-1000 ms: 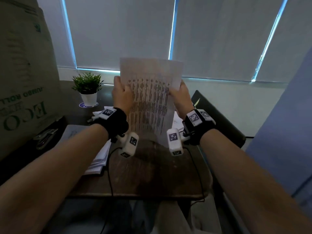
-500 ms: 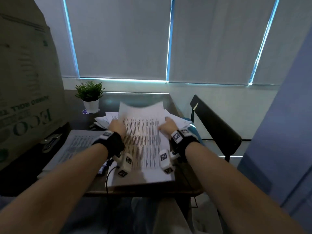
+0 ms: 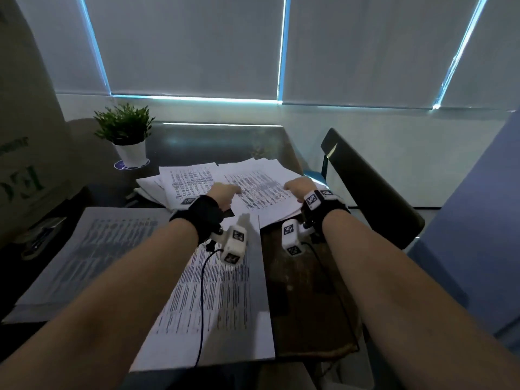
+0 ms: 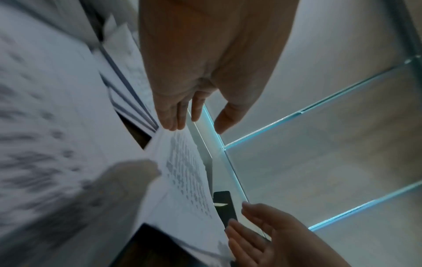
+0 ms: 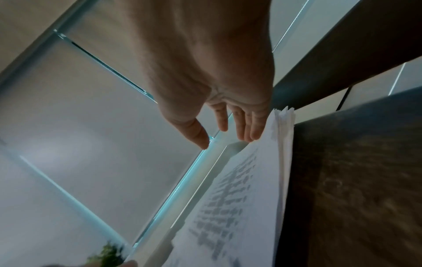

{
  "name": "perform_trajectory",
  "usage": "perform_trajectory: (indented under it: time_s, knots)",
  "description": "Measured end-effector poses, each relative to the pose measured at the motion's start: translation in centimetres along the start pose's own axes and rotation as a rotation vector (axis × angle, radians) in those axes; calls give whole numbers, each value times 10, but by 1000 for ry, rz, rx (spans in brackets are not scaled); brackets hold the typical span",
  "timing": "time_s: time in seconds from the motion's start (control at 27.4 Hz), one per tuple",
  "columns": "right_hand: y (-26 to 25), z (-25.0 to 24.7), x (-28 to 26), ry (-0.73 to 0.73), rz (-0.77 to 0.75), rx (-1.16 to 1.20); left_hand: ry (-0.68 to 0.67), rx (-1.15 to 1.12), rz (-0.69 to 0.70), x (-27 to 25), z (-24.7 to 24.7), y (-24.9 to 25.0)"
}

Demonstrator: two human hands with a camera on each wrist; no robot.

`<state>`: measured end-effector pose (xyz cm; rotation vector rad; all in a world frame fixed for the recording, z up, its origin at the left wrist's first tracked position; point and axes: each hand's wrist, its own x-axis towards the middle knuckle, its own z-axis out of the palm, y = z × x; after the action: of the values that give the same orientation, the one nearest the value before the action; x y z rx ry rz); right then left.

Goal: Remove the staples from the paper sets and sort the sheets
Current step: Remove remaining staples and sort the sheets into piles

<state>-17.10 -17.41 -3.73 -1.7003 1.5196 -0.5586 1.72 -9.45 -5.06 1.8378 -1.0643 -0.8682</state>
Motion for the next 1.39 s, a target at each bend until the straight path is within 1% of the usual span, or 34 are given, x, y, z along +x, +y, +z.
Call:
perform_trajectory:
  time_s: [0.04,0.07,0.15,0.18,0.26,0.33,0.44,0.55,0.58,0.66,0.77,0.84,0.95,0.99,1.06,1.1,1.17,1.21,1.24,1.32,1.39]
  knots:
    - [2,-3,16,17,15,13,16,-141,-58,14,6,2]
    - [4,-3,30,45,32,9,39,-168,-103,26,12,-1]
    - [6,-4,54,90,38,8,97,-143,-167,41,18,2]
    - [5,-3,66,88,23,29,116,-131,-193,50,19,1]
    - [1,-1,80,75,42,34,168,-131,-214,75,23,-8]
    - [5,5,94,44,94,-52,212,-164,-231,96,29,-16]
    - [25,16,115,47,154,-290,271,-187,-166,112,38,-30]
    - [44,21,132,120,166,-377,335,-185,-82,123,43,-49]
    - [47,19,133,134,152,-387,328,-208,-44,126,45,-54]
    - [57,15,141,148,141,-381,265,-295,8,127,47,-55]
    - [66,8,140,178,64,-231,173,-338,54,131,48,-53]
    - [69,2,143,189,44,-166,135,-343,91,132,49,-51]
    - [66,2,142,121,12,-82,-1,-441,144,128,52,-52]
    - [64,3,145,142,-6,-80,-23,-481,157,124,53,-50]
    - [58,6,140,285,-90,-135,-5,-575,203,119,52,-46]
    - [56,7,141,340,-145,-59,11,-624,249,116,52,-44]
    - [48,5,138,296,-221,310,39,-673,362,110,45,-34]
    - [42,1,132,240,-239,500,63,-676,426,107,38,-27]
    - [36,-4,130,185,-285,624,106,-669,502,106,31,-19]
    - [17,-15,120,97,-431,771,201,-587,649,105,18,3]
    - [-1,-21,110,89,-568,794,235,-524,737,100,9,16]
